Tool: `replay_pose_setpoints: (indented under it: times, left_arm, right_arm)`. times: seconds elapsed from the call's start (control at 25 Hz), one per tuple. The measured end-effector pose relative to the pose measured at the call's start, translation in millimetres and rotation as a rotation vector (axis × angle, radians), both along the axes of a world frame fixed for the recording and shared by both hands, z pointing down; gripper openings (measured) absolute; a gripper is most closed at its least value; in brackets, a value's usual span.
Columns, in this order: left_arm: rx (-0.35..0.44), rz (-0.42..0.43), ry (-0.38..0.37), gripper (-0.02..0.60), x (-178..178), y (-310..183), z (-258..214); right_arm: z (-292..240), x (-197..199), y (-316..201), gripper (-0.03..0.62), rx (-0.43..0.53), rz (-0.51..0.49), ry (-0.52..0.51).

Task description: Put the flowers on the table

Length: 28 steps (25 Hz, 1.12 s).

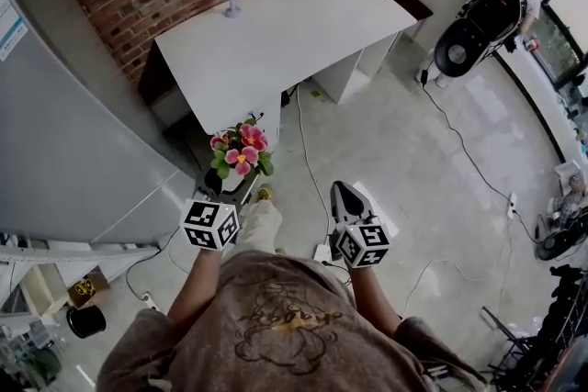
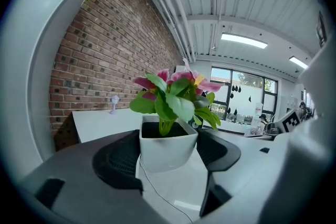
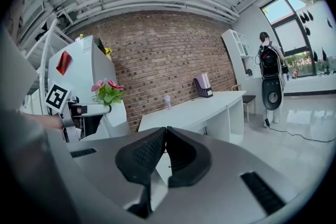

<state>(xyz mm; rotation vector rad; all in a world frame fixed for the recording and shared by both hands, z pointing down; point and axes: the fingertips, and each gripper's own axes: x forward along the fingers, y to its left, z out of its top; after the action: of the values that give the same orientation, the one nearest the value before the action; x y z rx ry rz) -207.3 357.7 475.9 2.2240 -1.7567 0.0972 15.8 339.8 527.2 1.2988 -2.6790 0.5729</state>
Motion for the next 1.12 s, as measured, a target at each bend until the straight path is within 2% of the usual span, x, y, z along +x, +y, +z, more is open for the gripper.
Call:
replay_pose_setpoints:
  times: [0.6,0.88,1.12]
  left_arm:
    - [0.001,0.066,0.006,0.353,-9.6,-143.1,6.4]
    - [0.024,0.110,0.009,0.353,-15.8,-223.0,-6.8]
    - [0.045,0.149,0.022,0.353,-15.5,-294.6,-10.3]
  right_arm:
    - [11.9,-25.2,-125.0,0.005,-0.020,0.013,0.011]
    - [-3.6,-44.8,-195.9,0.005,0.005,0.024,0.013]
    - [-6.1,-44.5,-256.6,0.005,0.022,0.068,0.029]
